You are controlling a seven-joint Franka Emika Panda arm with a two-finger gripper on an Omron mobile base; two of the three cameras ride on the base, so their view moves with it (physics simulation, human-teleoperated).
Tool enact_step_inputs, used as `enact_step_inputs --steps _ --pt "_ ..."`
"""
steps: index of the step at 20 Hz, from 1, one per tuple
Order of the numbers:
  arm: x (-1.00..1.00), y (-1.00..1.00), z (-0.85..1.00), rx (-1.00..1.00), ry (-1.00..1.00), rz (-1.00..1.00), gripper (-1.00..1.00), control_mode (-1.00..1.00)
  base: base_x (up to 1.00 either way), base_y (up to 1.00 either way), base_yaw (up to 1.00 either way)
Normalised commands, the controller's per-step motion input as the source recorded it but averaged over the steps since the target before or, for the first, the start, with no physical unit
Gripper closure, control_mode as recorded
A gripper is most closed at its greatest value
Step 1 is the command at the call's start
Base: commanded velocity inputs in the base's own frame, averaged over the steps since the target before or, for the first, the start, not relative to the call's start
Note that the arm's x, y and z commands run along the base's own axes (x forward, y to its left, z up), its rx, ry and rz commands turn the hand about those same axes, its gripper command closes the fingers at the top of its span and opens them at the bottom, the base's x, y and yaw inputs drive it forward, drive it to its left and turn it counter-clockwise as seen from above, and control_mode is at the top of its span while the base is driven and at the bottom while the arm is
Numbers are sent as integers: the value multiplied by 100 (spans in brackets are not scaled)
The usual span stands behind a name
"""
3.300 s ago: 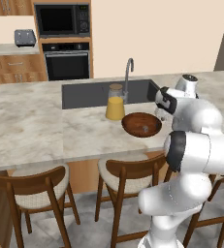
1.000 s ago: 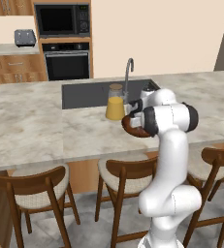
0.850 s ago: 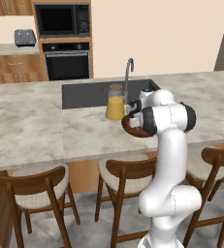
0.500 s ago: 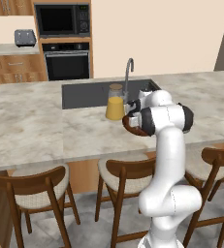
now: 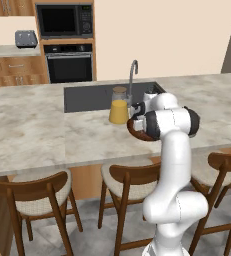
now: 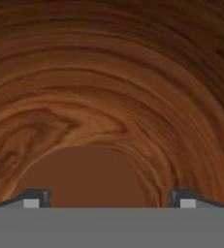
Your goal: There are two ice cubes in the ice bowl. Place both ice cubes in the glass cup.
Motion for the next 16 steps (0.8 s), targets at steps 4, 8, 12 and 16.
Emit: enact_step_inputs --steps 4,8,12,16 --pt "-26 1 -9 -7 -1 0 -100 -100 0 0 0" --pt "-3 0 0 0 0 0 -100 -100 0 0 0" --pt "-16 0 -12 0 2 0 -100 -100 0 0 0" --pt "-8 0 -22 0 1 0 -100 -100 0 0 0"
